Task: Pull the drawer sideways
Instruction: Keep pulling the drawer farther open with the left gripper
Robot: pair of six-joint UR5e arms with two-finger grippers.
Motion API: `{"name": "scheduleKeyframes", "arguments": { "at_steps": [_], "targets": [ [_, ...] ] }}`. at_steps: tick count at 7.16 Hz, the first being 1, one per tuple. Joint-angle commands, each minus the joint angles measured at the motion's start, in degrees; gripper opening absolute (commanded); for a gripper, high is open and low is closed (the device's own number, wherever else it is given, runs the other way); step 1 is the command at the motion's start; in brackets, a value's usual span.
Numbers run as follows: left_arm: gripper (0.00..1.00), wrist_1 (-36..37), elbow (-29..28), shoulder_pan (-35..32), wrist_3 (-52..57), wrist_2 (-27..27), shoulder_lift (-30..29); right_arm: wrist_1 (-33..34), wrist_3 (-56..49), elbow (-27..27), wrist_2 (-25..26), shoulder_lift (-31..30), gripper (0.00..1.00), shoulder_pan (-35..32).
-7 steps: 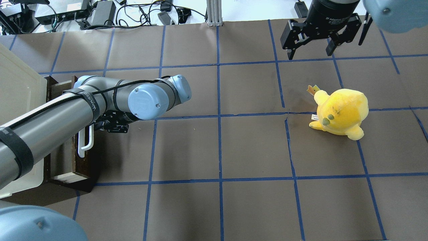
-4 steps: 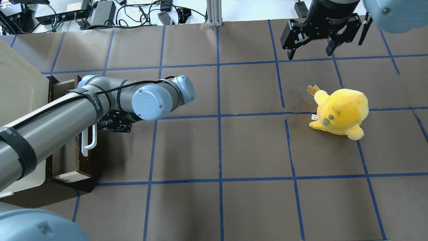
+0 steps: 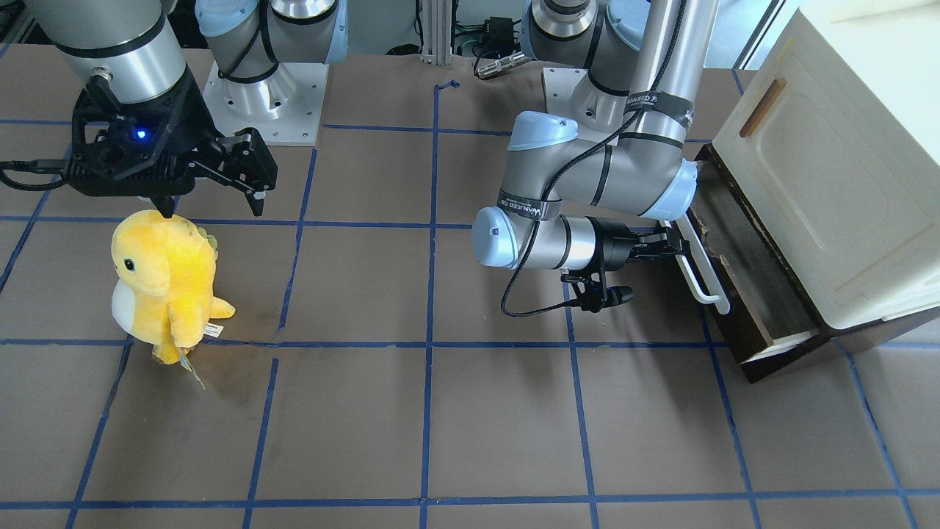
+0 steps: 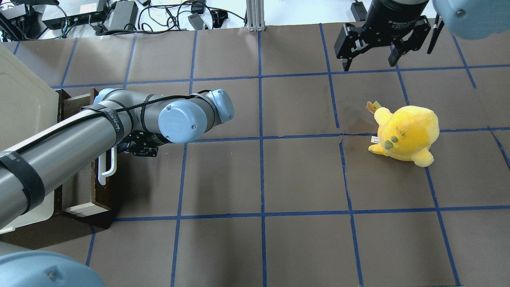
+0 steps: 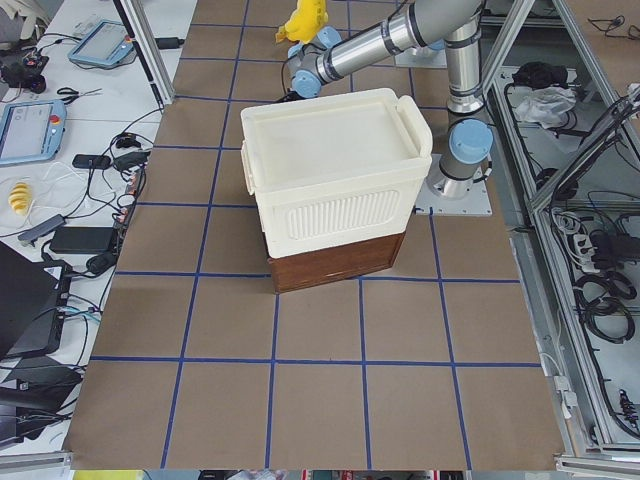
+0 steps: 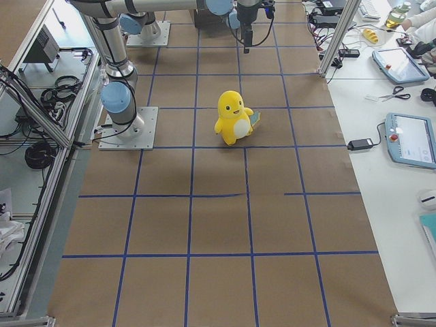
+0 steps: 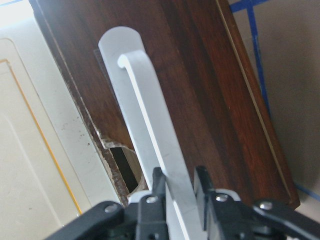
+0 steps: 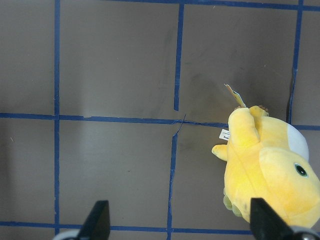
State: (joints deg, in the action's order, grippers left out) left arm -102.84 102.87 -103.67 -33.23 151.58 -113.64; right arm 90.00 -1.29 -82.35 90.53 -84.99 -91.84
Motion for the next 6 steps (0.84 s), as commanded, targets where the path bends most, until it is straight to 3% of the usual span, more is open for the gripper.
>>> {"name": "scheduleKeyframes", "arguments": {
  "at_steps": [1,2,3,6],
  "targets": [
    [0.24,0.0,-0.03,-0.04,0.0,0.03,0.0,0.0,0.05,0.0,0.0,0.0,1.0,0.0],
    [0.32,0.0,-0.03,-0.04,0.0,0.12,0.0,0.0,-0.03,0.0,0.0,0.0,1.0,0.0],
    [0.56,0.0,-0.03,-0.04,0.87,0.38,0.09,0.0,0.05,0.0,0.0,0.0,1.0,0.0],
    [0.63,-0.08,-0.65,-0.04,1.5,0.12,0.09,0.0,0.05,0.0,0.0,0.0,1.0,0.0]
  ]
}}
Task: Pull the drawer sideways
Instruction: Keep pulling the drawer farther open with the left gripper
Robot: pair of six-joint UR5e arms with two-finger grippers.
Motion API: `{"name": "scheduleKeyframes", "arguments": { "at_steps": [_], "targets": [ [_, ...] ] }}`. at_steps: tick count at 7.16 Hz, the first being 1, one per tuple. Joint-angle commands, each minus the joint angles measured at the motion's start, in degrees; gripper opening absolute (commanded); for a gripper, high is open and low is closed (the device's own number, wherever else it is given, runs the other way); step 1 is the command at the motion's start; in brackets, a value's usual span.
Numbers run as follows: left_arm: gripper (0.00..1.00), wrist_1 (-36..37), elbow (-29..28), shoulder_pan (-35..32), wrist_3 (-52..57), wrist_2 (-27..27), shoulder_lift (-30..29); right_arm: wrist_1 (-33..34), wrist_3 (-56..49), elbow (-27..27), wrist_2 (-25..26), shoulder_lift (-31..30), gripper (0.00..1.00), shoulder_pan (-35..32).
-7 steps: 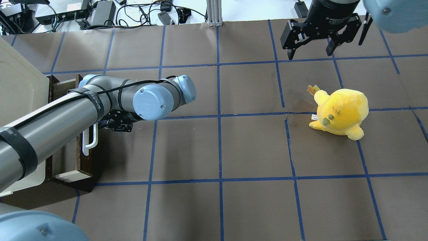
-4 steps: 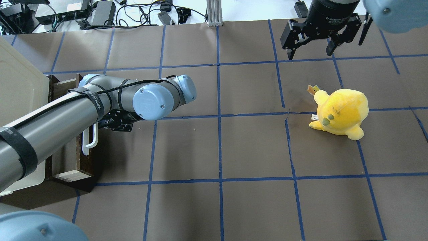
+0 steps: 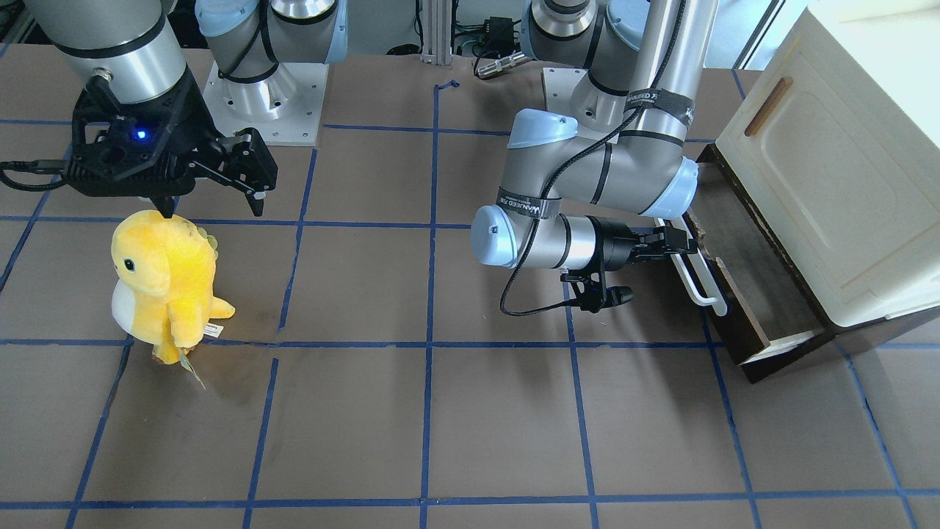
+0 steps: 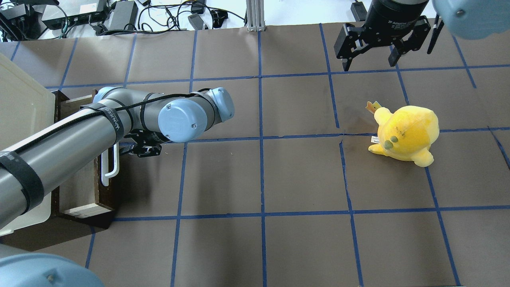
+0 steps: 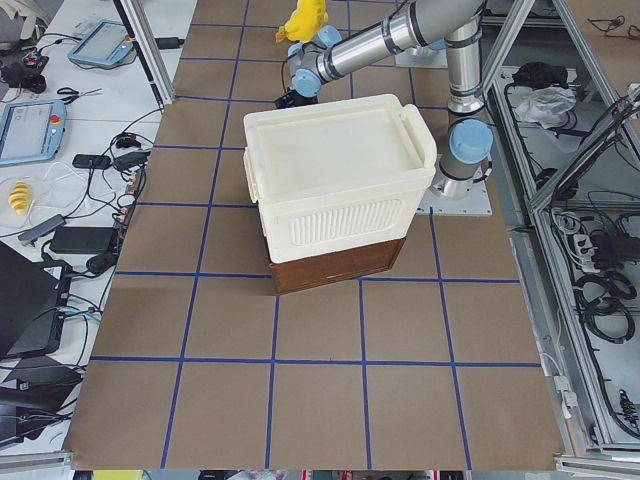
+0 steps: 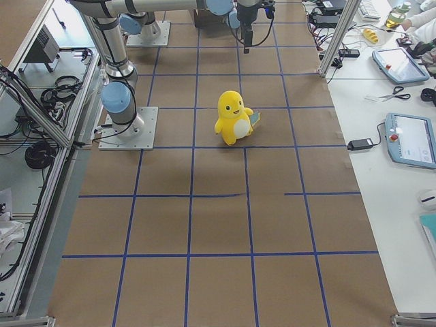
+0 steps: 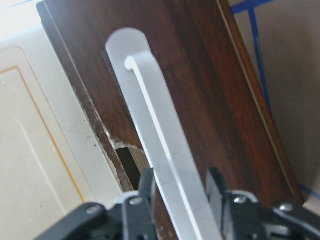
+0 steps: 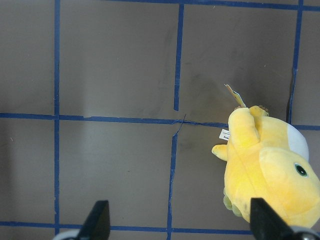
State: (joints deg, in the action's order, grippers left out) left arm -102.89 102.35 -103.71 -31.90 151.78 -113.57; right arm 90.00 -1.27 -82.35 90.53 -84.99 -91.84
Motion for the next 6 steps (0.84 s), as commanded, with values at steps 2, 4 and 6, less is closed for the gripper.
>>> {"name": "scheduleKeyframes", "arguments": {
  "at_steps": [2,4,6],
  "targets": [
    [0.63,-0.12,-0.13,0.0,0.08,-0.08,-0.07,0.0,0.04,0.0,0.0,0.0,1.0,0.0],
    [0.59,-0.21,-0.04,0.0,0.08,-0.08,-0.42,0.0,0.04,0.0,0.0,0.0,1.0,0.0],
    [0.59,-0.21,0.05,0.0,-0.01,-0.16,-1.3,0.0,0.04,0.0,0.0,0.0,1.0,0.0]
  ]
}}
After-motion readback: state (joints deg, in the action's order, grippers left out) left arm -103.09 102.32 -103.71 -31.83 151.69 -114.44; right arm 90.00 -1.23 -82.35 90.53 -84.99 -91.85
